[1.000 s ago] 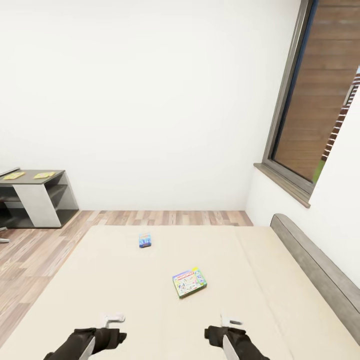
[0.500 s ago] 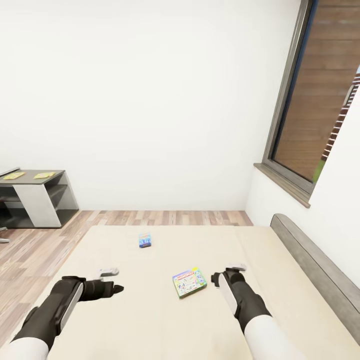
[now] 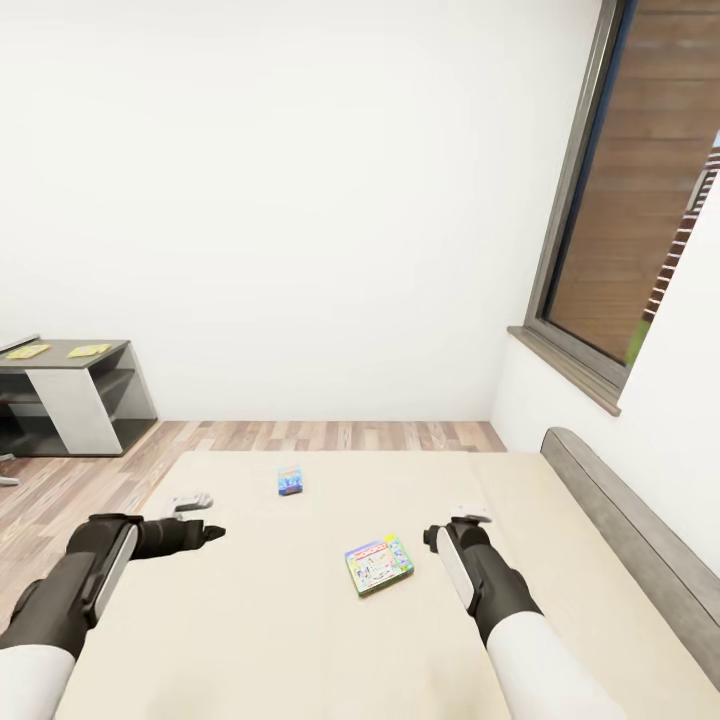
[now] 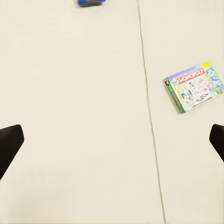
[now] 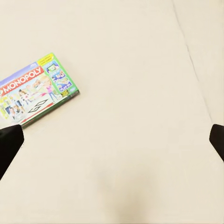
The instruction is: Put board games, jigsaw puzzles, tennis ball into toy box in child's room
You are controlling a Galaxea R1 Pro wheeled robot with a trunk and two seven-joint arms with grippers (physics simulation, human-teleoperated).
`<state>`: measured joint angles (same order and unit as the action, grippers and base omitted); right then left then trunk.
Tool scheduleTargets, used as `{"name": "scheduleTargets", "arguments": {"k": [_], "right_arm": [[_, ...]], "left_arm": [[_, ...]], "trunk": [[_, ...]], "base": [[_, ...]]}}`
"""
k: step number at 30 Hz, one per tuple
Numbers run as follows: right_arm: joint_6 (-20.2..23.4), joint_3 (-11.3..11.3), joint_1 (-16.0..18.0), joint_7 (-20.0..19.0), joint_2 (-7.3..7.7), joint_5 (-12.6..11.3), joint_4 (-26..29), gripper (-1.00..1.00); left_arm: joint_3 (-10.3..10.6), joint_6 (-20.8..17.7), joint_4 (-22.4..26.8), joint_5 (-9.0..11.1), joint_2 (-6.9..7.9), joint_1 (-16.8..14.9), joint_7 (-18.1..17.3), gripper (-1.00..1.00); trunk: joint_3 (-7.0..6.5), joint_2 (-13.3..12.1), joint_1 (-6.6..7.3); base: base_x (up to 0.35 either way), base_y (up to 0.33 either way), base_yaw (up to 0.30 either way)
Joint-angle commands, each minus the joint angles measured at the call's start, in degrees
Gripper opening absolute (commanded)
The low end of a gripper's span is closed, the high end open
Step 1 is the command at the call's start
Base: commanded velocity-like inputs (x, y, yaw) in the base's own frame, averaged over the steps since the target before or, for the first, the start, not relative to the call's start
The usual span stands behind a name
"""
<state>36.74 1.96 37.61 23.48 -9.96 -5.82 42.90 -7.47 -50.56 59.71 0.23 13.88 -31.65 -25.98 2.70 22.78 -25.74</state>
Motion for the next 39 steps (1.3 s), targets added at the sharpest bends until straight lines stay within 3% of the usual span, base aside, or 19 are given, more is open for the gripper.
{"name": "scheduleTargets", "arguments": {"k": [1,4,8,11,12,15,16,18,20,22,25,39], "right_arm": [[0.1,0.03,0.06,0.43,-0.04,-0.6,0.13,1.0],[0.14,-0.16,0.09,0.31,-0.04,-0.6,0.31,1.0],[0.04,-0.28,0.1,0.29,-0.04,-0.58,0.4,1.0],[0.02,-0.33,0.1,0.32,-0.04,-0.54,0.42,1.0],[0.01,-0.33,0.1,0.33,-0.04,-0.53,0.42,1.0],[0.01,-0.34,0.1,0.33,-0.04,-0.52,0.43,1.0],[0.02,-0.34,0.1,0.33,-0.04,-0.52,0.43,1.0],[0.05,-0.36,0.1,0.33,-0.04,-0.52,0.43,1.0],[0.07,-0.37,0.1,0.33,-0.04,-0.51,0.43,1.0],[0.08,-0.38,0.1,0.33,-0.04,-0.51,0.43,1.0],[0.1,-0.34,0.1,0.33,-0.04,-0.51,0.43,1.0],[0.26,-0.3,0.1,0.28,-0.04,-0.51,0.43,1.0]], "left_arm": [[-0.64,-0.45,0.1,0.06,0.12,-0.08,-0.34,1.0],[-2.69,-1.23,0.35,0.1,0.55,-0.2,-1.72,1.0],[-3.56,-2.79,0.61,0.11,0.91,-0.24,-7.13,1.0],[-3.81,-4.56,0.83,0.12,2.68,-0.25,-16.89,1.0],[-3.83,-5.22,0.87,0.12,3.93,-0.25,-22.55,1.0],[-3.87,-5.72,0.9,0.05,5.99,-0.25,-32.76,1.0],[-3.87,-5.8,0.88,-0.1,7.45,-0.25,-40.06,1.0],[-3.83,-5.77,0.84,-0.24,8.85,-0.22,-47.16,1.0],[-3.75,-5.42,0.79,-0.42,10.97,-0.19,-58.38,1.0],[-3.72,-4.81,0.78,-0.46,11.72,-0.18,-62.44,1.0],[-3.7,-4.24,0.63,-0.39,12.04,-0.17,-64.02,1.0],[-3.71,-3.93,0.41,0.09,11.79,-0.12,-64.02,1.0]], "trunk": [[0.14,0.14,-0.04],[0.14,0.14,-0.04],[0.14,0.14,-0.04],[0.14,0.14,-0.04],[0.14,0.14,-0.04],[0.14,0.14,-0.04],[0.14,0.14,-0.04],[0.14,0.14,-0.04],[0.15,0.14,-0.04],[0.18,0.14,-0.04],[0.29,0.14,-0.04],[1.16,0.14,-0.04]], "base": [[0.0,0.0,0.0],[0.0,0.0,0.0],[0.0,0.0,0.0],[0.0,0.0,0.0],[0.0,0.0,0.0],[0.0,0.0,0.0],[0.0,0.0,0.0],[0.0,0.0,0.0],[0.0,0.0,0.0],[0.0,0.0,0.0],[0.0,0.0,0.0],[0.0,0.0,0.0]]}}
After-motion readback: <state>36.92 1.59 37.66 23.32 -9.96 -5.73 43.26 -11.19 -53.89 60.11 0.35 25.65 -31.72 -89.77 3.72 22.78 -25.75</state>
